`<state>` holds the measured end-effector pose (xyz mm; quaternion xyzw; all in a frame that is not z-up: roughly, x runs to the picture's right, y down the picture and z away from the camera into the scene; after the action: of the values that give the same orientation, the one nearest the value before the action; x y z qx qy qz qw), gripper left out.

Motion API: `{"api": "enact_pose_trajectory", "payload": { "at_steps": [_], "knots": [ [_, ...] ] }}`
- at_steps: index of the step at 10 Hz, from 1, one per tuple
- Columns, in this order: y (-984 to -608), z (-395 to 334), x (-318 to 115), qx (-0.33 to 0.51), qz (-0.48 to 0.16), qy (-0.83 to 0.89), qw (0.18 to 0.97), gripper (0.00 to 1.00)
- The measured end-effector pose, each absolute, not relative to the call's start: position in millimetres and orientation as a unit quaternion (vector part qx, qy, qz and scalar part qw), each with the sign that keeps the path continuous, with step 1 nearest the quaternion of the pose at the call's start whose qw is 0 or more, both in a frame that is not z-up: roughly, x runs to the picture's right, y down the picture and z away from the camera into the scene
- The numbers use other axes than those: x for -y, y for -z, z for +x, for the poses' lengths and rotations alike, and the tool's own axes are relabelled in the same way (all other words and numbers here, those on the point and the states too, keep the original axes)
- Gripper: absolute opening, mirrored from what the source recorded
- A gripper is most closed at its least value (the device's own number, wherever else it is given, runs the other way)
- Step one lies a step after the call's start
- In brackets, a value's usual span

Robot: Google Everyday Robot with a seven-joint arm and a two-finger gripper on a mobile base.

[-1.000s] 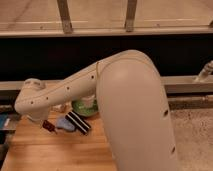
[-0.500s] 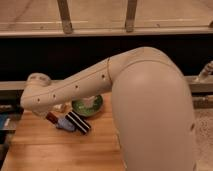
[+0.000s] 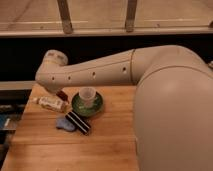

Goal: Place the pepper in the ceramic cup

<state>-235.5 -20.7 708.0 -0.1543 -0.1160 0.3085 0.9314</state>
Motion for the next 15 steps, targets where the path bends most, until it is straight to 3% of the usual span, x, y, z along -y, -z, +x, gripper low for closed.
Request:
{"api": "enact_pose_trajectory", "payload": {
  "at_steps": [9,15],
  "knots": [
    [-704,-219,41,0.129,-0.121,-0.334,0.926,0.0],
    [-727,-137,69,0.115,-0.056,-0.397,0.909,0.0]
  ]
}}
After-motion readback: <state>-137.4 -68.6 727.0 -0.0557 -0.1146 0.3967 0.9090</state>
